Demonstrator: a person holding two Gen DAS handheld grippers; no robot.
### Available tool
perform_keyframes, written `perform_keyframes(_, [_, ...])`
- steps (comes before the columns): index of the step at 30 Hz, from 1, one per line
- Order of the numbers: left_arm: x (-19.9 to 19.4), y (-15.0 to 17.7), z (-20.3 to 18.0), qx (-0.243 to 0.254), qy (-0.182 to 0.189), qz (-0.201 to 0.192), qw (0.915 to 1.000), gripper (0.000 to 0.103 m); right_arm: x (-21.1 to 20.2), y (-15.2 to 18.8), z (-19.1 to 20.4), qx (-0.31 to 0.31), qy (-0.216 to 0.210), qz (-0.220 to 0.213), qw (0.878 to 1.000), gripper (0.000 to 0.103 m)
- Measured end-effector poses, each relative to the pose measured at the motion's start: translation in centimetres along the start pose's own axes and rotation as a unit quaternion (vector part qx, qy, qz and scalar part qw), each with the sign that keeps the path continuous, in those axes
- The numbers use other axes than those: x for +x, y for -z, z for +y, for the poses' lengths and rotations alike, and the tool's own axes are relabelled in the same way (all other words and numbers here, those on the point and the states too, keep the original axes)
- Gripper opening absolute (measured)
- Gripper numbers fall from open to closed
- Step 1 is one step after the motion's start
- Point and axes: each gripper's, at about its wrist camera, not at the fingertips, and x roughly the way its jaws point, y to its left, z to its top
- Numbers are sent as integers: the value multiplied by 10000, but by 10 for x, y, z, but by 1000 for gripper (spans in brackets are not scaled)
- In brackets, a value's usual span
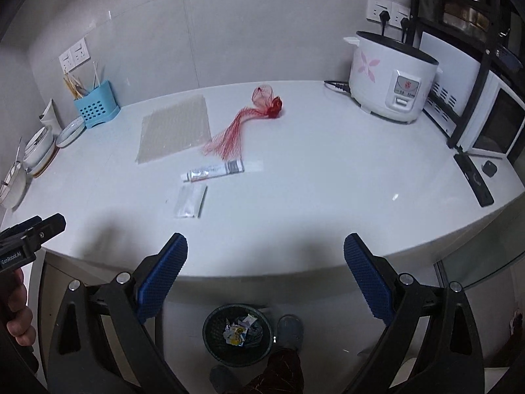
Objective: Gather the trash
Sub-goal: 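Raise both tools back up to the counter, then grasp the bubble wrap sheet with the left tool while the right tool grasps the red net bag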
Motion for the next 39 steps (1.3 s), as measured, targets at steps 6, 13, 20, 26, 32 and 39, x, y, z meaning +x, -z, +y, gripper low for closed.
perform_keyframes(6, [37, -48, -20, -216, -154, 74, 9996, 97, 49, -66, -20, -45, -150, 20, 9999, 92])
perform_keyframes(13, [89, -98, -46, -447, -300, 183, 9984, 97, 131, -134, -28, -283, -402, 334, 9982, 88])
perform_keyframes(20, [128, -127, -49, -784, -495, 330, 9951, 97, 217, -184, -25, -413, -489, 872, 9941, 75])
perform_keyframes(26, [150, -141, -43, -1020, -647, 431, 9917, 97, 280, -206, -25, -122, -451, 1342, 9899, 61])
perform_keyframes(32, [163, -152, -40, -1132, -835, 479, 9889, 97, 322, -216, -20, -167, -455, 1685, 9845, 55])
perform_keyframes(39, [179, -167, -39, -1183, -914, 556, 9872, 97, 352, -217, -18, -177, -280, 2092, 9773, 33])
